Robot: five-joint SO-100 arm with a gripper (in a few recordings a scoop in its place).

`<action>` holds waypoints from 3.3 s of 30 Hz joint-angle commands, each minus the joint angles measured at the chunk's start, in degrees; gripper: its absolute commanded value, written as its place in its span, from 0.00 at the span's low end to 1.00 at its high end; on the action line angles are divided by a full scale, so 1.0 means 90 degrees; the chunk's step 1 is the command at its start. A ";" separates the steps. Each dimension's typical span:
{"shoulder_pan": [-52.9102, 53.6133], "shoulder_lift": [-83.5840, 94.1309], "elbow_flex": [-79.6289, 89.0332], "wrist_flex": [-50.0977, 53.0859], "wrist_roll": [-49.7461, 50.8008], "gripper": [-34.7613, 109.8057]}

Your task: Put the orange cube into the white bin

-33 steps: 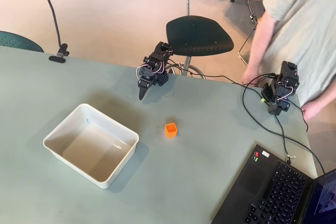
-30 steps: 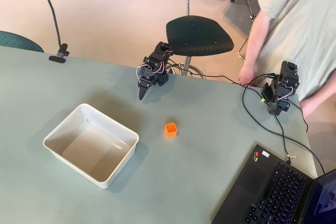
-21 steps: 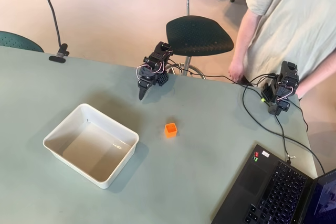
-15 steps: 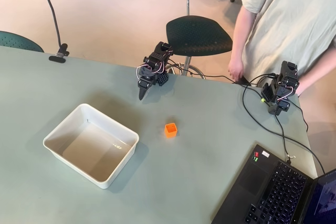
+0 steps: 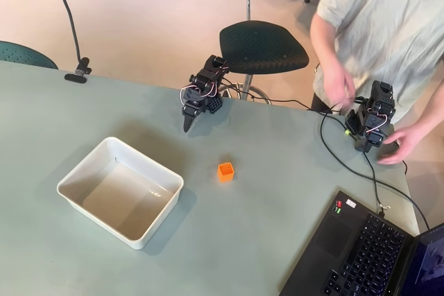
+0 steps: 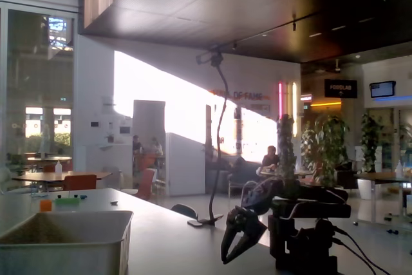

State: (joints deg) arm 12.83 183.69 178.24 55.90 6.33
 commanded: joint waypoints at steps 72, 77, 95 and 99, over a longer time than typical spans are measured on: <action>-0.4570 -0.5244 -0.3193 -0.1963 0.0039 0.58; -0.4482 -0.6152 -0.3906 -0.1963 0.0039 0.59; -0.4395 -0.9346 -0.6289 -0.1953 -0.0029 0.59; -0.4404 -0.9805 -0.6709 -0.1943 -0.0039 0.60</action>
State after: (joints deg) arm -26.63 96.77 121.29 38.85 6.33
